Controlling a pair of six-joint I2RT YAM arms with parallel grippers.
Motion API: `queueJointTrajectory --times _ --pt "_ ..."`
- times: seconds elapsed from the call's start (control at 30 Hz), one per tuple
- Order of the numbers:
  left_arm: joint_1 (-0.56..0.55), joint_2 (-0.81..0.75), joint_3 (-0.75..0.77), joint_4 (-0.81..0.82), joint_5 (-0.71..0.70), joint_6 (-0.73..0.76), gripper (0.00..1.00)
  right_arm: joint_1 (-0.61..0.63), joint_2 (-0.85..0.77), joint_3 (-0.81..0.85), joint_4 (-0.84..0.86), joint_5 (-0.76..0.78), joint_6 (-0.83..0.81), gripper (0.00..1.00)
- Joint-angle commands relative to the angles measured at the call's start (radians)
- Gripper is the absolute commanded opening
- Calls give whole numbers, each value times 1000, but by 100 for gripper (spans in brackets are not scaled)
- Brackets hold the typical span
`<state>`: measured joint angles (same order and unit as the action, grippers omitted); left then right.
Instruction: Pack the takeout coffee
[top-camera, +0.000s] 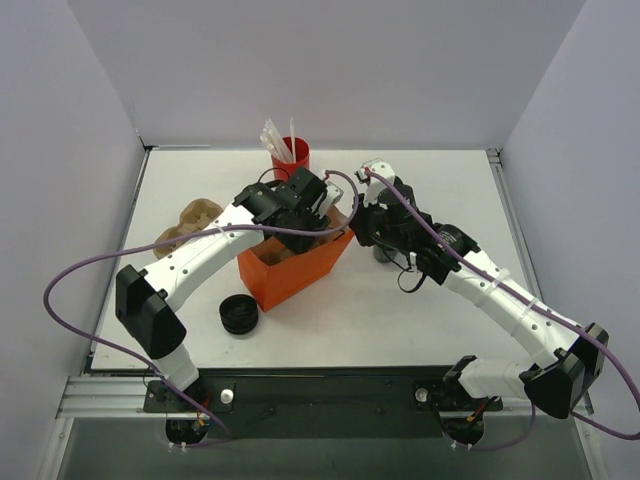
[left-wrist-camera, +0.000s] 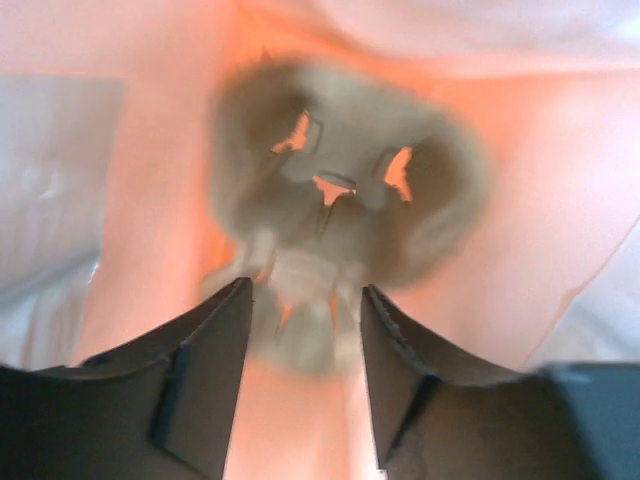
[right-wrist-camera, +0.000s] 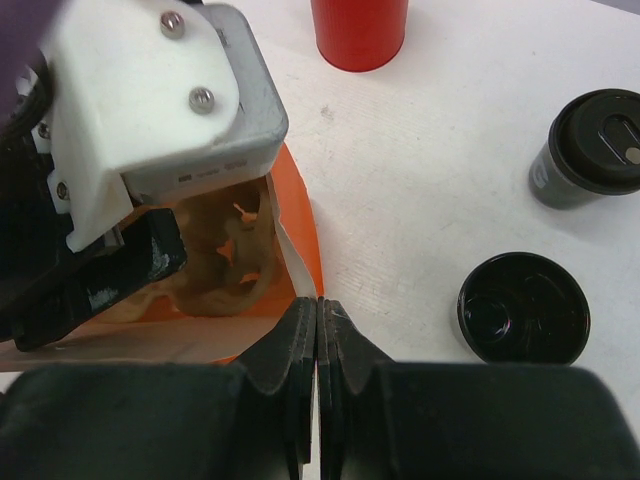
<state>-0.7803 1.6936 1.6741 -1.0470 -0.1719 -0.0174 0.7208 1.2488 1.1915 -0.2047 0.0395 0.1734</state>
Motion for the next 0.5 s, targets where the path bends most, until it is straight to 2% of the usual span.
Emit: queueJointTrajectory --times 0.0,0.03,0.07,0.33,0.47 --pt "-4 -23 87 -5 -43 -52 59 2 6 31 -16 -12 32 0" --pt "-4 -22 93 -10 -46 -56 67 0 8 33 -15 -12 37 0" --pt "-4 -20 107 -16 -49 -59 69 0 6 33 -16 -10 38 0" --pt "1 -51 205 -31 -55 -102 71 2 15 60 -28 16 77 0" --pt "24 -41 315 -27 24 -125 74 0 23 105 -70 57 97 0"
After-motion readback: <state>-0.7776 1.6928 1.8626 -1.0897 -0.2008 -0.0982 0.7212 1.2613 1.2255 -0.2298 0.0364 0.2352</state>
